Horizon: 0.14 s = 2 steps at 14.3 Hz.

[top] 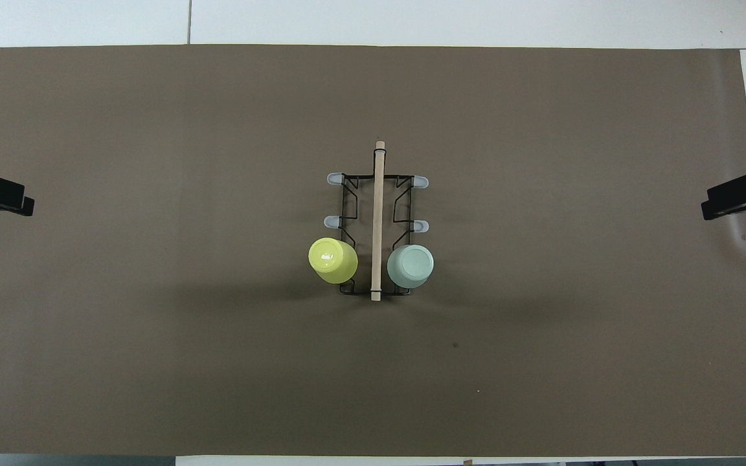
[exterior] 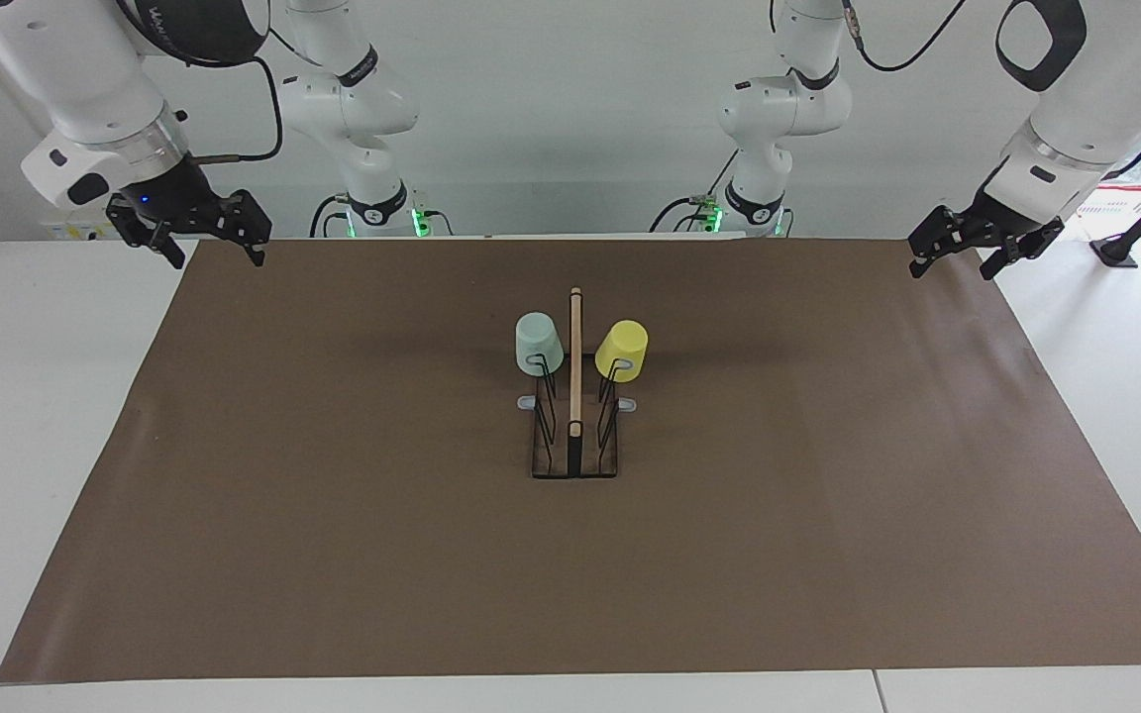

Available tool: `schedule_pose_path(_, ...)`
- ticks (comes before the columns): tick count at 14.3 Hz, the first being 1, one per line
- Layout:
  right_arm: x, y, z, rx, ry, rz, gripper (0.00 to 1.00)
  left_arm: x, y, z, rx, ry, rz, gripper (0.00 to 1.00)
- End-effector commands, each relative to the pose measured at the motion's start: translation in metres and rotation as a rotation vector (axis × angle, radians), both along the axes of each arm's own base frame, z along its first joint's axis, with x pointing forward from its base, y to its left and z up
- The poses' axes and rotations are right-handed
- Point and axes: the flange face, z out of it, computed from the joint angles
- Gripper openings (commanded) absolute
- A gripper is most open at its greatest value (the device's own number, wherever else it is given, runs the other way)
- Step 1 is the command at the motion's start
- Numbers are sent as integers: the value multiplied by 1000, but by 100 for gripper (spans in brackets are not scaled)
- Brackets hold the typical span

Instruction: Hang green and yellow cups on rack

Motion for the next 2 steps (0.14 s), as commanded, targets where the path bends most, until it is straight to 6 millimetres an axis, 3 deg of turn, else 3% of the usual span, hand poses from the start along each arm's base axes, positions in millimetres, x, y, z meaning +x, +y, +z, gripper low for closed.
schedule_pose_path(1, 4, -1, 3, 8, -10, 10, 100, -1, 0, 2, 10, -1, 9, 100)
schedule_pose_path(2, 4, -1, 3, 8, -10, 10, 100, -1, 0, 2, 10, -1, 9, 100)
